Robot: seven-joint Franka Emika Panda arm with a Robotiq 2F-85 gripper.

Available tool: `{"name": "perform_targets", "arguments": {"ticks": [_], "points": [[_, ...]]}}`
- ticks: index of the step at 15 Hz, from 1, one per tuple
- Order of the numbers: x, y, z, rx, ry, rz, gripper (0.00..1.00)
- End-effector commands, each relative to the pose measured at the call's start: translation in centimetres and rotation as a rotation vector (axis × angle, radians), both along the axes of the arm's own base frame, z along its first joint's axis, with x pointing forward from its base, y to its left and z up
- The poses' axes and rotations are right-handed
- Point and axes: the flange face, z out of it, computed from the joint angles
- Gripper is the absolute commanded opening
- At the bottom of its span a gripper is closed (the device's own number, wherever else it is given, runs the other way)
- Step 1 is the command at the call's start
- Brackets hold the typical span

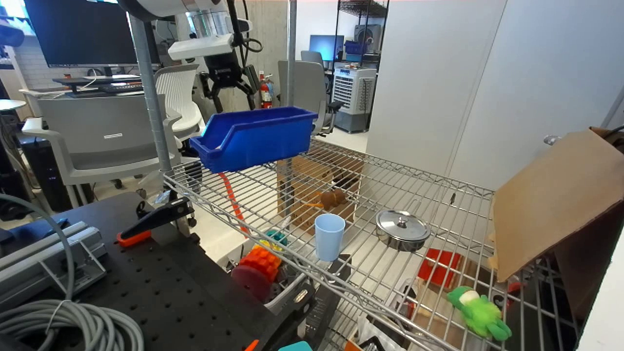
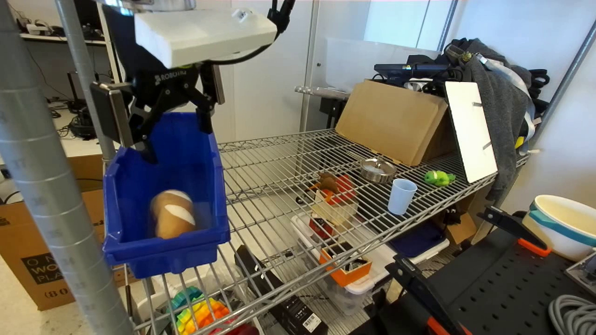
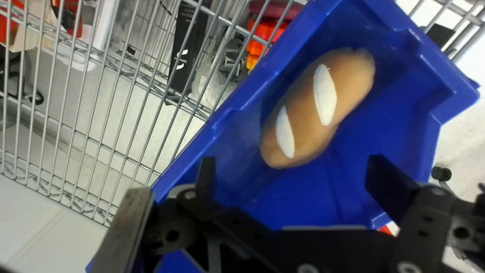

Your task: Remove the bread from the blue object

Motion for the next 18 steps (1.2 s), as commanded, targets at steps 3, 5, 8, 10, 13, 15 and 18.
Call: {"name": "perform_targets", "arguments": {"ticks": [3, 5, 8, 10, 13, 15, 18], "points": [[0.9, 1.0, -1.4, 0.041, 0.004, 0.092, 1.00], [0.7, 1.6, -2.4, 0.049, -0.008, 0.176, 1.00], [1.0, 2.0, -4.0, 0.049, -0.004, 0.238, 1.00], [1.3, 1.8, -4.9, 0.037, 0.010, 0.235, 1.00], [1.9, 1.8, -6.3, 0.034, 0.022, 0.234, 1.00], [2.1, 2.0, -7.2, 0.028, 0.022, 0.223, 1.00], [2.5, 2.0, -8.7, 0.010, 0.032, 0.204, 1.00]]}}
